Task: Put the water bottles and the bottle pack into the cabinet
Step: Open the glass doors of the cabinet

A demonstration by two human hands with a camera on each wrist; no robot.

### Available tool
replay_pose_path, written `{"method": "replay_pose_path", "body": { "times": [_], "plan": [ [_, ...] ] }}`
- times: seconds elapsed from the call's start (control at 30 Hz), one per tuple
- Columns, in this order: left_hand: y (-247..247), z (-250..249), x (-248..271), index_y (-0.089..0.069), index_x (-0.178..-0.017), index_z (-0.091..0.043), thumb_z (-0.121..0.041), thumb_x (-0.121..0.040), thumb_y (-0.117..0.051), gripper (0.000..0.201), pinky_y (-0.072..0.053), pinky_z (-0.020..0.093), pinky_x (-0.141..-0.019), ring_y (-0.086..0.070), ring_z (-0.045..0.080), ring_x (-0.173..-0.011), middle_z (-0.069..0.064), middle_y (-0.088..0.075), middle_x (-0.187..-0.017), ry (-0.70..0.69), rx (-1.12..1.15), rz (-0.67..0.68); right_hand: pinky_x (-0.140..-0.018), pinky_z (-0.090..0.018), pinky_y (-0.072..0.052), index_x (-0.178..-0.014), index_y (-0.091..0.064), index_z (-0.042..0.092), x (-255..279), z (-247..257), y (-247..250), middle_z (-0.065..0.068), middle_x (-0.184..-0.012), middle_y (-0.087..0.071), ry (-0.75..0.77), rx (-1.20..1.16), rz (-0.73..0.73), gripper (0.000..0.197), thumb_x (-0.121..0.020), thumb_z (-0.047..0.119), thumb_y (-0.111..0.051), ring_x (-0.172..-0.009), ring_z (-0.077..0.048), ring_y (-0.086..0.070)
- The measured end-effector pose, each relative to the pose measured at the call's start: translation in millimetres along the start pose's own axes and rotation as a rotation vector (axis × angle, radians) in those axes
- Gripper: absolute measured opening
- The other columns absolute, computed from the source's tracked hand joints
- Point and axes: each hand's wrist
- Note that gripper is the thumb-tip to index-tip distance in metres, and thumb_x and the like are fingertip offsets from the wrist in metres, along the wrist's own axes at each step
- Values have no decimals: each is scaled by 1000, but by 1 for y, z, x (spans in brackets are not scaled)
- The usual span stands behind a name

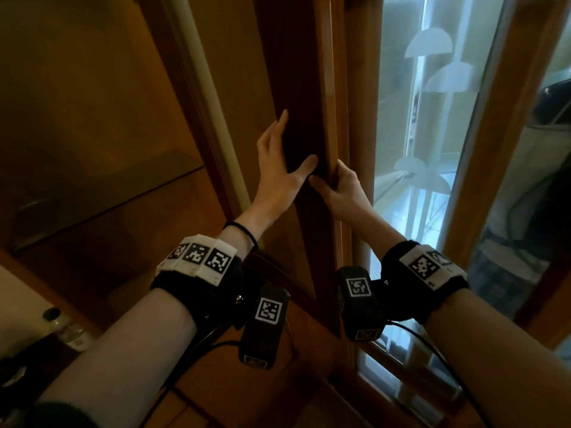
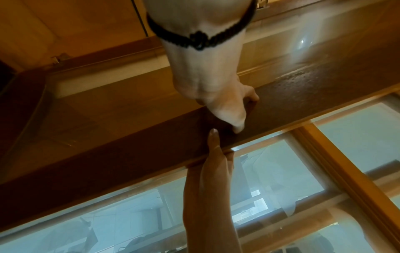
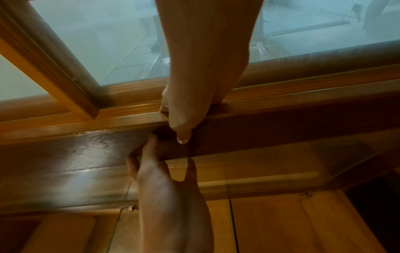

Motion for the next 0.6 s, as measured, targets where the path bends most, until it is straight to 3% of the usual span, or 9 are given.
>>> {"method": "replay_pose_path", "body": {
  "times": [0.1, 0.2, 0.3, 0.33, 0.43, 0.5, 0.6],
  "plan": [
    [1, 4, -3, -21, -150, -36, -27, -82, -71, 85, -37, 49, -113, -25, 19, -143, -2, -20, -148, -22, -11, 11, -79, -30, -60, -127, -50, 15, 0, -6, -2, 7, -100, -65, 64, -17, -23, 32, -95, 16, -55, -95, -22, -69],
    [5, 7, -4, -18, -153, -29, -18, -85, -66, 83, -37, 49, -113, -20, 21, -144, 5, -17, -150, -29, -34, 53, -79, -37, -60, -123, -49, 20, -1, -12, -7, 0, -101, -66, 92, -12, -53, 29, -95, 17, -56, -89, -27, -69],
    [11, 3, 0, -16, -154, -24, -6, -90, -58, 78, -28, 46, -118, -9, 20, -149, 6, -10, -156, -15, -61, 116, -75, -24, -59, -126, -49, 19, -2, -18, -9, 17, -95, -63, 94, 102, -137, 36, -93, 27, -59, -82, -1, -67],
    [16, 1, 2, -17, -154, -25, -5, -92, -55, 76, -22, 40, -120, -6, 18, -150, 4, -7, -159, -1, -87, 145, -75, -27, -58, -126, -48, 18, -1, -19, -12, 13, -94, -64, 90, 170, -173, 39, -92, 33, -58, -83, -1, -67],
    [36, -5, 12, -23, -152, -30, -7, -96, -50, 67, -15, 26, -113, -7, 13, -150, -5, -8, -163, 32, -198, 298, -79, -41, -53, -118, -43, 11, 4, -22, -23, 1, -94, -64, 44, 294, -310, 41, -93, 41, -53, -89, -25, -66],
    [53, -7, 25, -26, -151, -31, -13, -98, -49, 61, -16, 29, -116, -14, 11, -149, -8, -17, -162, 52, -218, 389, -84, -44, -51, -117, -42, 7, 8, -21, -33, -4, -101, -62, -1, 294, -388, 41, -94, 41, -50, -96, -29, -63],
    [82, -7, 48, -34, -148, -30, -17, -99, -48, 52, -24, 33, -115, -25, 12, -146, -9, -30, -157, 104, -204, 409, -108, -41, -37, -131, -39, 3, 12, -15, -51, -15, -132, -45, -5, 482, -566, 51, -92, 33, -51, -122, -31, -45]
  ]
}}
Point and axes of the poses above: each hand's wrist, its own x-axis away from the middle knuckle, its own y-axis out of the back of the hand, z = x × y
